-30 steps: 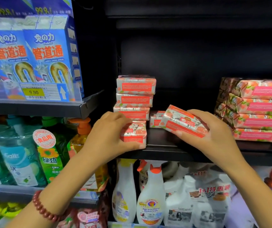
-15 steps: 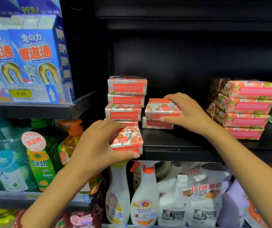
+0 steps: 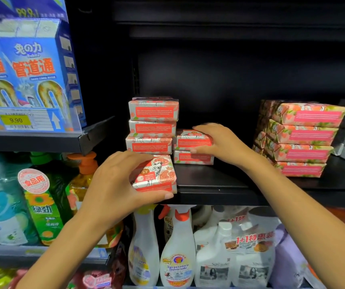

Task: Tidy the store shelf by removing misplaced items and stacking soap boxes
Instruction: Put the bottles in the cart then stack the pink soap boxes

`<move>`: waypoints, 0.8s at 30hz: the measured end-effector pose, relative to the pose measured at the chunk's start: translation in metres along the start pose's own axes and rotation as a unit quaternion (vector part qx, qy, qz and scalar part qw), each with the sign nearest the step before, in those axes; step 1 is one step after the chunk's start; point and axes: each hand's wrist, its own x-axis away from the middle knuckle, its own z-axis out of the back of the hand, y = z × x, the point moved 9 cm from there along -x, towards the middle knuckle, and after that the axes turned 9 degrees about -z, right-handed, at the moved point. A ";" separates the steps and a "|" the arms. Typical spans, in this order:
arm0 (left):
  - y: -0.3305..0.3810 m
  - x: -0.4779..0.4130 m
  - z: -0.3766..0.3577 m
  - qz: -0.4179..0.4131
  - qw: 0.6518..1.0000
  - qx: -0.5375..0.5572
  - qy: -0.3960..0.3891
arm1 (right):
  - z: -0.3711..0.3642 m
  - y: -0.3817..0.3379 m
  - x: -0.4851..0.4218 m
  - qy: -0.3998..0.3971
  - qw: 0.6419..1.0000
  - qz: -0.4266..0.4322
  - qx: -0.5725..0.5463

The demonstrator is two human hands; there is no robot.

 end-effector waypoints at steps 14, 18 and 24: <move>0.049 -0.078 -0.046 -0.050 0.996 0.074 0.011 | 0.000 0.010 0.113 -0.017 0.999 -0.011 -0.043; 0.061 -0.104 -0.066 -0.058 0.996 0.071 0.009 | -0.002 0.013 0.117 0.008 1.000 -0.005 0.003; 0.057 -0.136 -0.094 -0.054 0.997 -0.011 -0.055 | -0.005 0.014 0.120 0.020 1.000 -0.007 0.022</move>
